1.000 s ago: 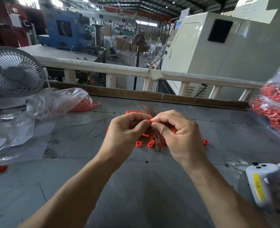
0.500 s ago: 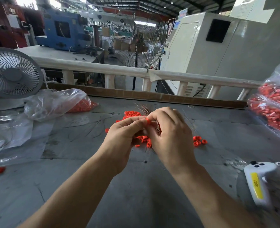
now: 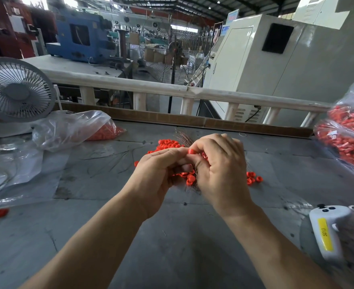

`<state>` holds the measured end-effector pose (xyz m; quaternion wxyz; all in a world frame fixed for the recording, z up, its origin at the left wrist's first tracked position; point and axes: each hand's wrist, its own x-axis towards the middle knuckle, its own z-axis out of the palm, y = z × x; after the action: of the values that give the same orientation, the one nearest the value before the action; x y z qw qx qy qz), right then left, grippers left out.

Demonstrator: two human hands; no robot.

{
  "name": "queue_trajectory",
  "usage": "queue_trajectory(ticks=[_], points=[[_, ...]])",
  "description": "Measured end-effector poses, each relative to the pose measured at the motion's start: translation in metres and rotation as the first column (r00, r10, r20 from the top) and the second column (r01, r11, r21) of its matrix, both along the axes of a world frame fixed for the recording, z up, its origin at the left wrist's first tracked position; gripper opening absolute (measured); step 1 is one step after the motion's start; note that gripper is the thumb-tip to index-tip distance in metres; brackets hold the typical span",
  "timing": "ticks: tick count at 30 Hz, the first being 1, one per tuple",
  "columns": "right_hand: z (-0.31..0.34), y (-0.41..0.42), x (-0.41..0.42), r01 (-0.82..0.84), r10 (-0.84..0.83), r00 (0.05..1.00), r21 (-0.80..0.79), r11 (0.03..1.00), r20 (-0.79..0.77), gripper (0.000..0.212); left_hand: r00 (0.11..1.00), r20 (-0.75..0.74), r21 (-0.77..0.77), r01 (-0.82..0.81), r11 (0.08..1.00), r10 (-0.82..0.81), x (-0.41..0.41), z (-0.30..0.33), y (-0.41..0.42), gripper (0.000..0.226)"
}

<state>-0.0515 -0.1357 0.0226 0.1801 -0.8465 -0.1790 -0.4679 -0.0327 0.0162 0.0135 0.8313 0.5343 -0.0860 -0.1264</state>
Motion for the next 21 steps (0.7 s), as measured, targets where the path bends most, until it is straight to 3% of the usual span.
queue_trajectory(ticks=[3, 7, 11, 21], points=[[0.0006, -0.0023, 0.0008, 0.022, -0.023, 1.000, -0.064, 0.998, -0.010, 0.010, 1.000, 0.015, -0.012, -0.021, 1.000, 0.021, 0.0009, -0.0009, 0.0009, 0.019], [-0.0011, -0.0024, 0.0012, 0.005, -0.005, 1.000, -0.022, 1.000, -0.031, 0.008, 0.998, 0.063, -0.020, -0.024, 1.000, 0.026, -0.0005, -0.0007, 0.0005, 0.029], [-0.0034, -0.0019, -0.0009, -0.041, 0.039, 0.996, -0.027, 0.999, -0.078, 0.016, 0.994, 0.079, -0.015, -0.075, 0.997, 0.076, 0.0005, -0.0025, 0.0009, 0.023], [-0.0060, -0.0005, 0.0020, -0.167, 0.193, 0.966, 0.154, 0.974, -0.173, 0.010, 0.982, 0.103, 0.039, -0.165, 0.986, 0.160, 0.0032, -0.0070, -0.0010, 0.020]])
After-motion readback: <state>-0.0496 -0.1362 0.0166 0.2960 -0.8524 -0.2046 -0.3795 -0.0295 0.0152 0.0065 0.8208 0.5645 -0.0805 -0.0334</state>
